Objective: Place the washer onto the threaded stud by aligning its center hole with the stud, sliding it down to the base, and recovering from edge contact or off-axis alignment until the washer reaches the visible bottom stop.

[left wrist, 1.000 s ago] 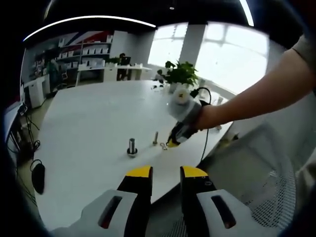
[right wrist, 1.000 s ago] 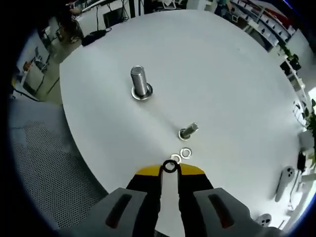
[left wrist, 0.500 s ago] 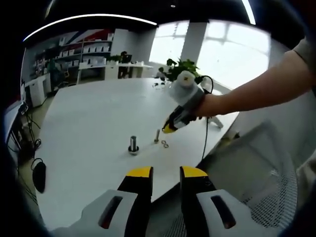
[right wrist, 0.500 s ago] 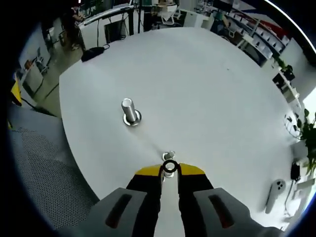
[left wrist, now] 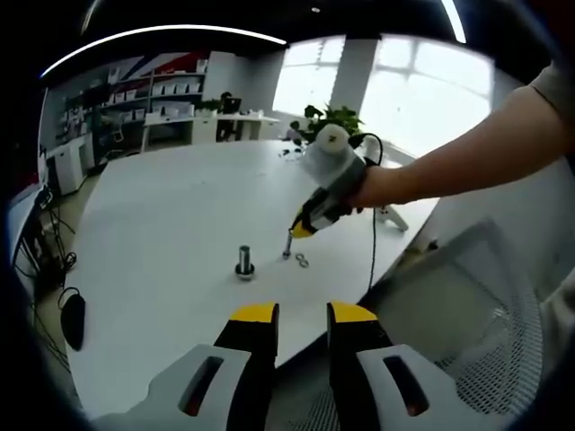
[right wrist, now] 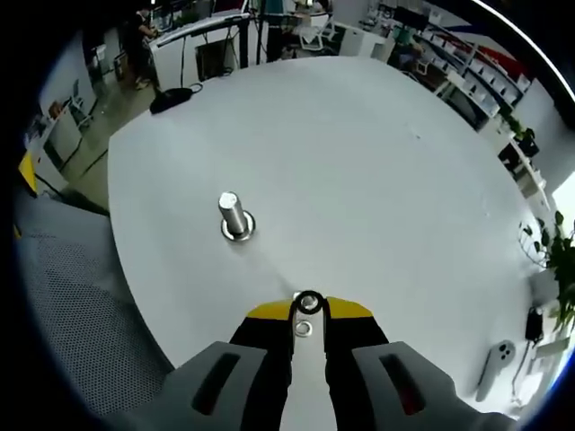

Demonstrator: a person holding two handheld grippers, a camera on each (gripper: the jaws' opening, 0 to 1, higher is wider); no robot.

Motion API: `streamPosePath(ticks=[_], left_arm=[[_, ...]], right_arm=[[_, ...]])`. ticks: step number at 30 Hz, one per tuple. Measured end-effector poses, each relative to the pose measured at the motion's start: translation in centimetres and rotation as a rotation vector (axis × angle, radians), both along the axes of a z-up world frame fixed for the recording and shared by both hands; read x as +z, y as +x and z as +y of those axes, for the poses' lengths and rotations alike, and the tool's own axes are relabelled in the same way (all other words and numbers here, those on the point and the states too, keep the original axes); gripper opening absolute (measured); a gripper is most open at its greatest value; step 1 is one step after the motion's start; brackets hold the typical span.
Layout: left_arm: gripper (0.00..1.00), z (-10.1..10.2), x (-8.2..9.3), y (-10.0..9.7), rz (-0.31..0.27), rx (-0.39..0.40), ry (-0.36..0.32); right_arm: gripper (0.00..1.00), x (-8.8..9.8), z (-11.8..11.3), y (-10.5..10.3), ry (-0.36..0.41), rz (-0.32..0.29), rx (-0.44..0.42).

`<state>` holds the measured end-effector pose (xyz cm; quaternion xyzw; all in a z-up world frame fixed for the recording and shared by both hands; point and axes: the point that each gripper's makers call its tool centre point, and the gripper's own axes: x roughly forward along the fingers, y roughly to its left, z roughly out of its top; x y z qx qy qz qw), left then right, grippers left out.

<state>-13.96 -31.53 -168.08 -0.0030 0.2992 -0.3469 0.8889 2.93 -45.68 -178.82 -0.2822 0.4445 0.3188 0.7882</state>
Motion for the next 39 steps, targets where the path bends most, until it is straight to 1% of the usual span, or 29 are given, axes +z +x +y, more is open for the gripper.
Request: streamPosePath(ticks=[6, 9, 17, 24, 34, 39], left_arm=[[0.19, 0.0, 0.1, 0.0, -0.002, 0.003, -0.001], [0.19, 0.1, 0.1, 0.1, -0.001, 0.006, -0.003], [0.19, 0.0, 0.0, 0.0, 0.005, -0.002, 0.002], [0.18, 0.0, -0.1, 0.0, 0.009, -0.001, -0.001], [0.17, 0.0, -0.1, -0.1, 0.015, -0.002, -0.001], [0.17, 0.0, -0.2, -0.1, 0.017, -0.003, -0.003]], right_arm=[[0.14, -0.6, 0.0, 0.0, -0.013, 0.026, 0.009], [0.14, -0.8, 0.0, 0.0, -0.025, 0.025, 0.024], [0.14, -1.6, 0.1, 0.1, -0.039, 0.052, 0.026], [0.14, -2.7, -0.1, 0.4, -0.052, 0.076, 0.033], [0.14, -4.5, 0.0, 0.2, -0.071, 0.115, 0.031], [0.14, -4.8, 0.0, 0.1, -0.081, 0.125, 0.026]])
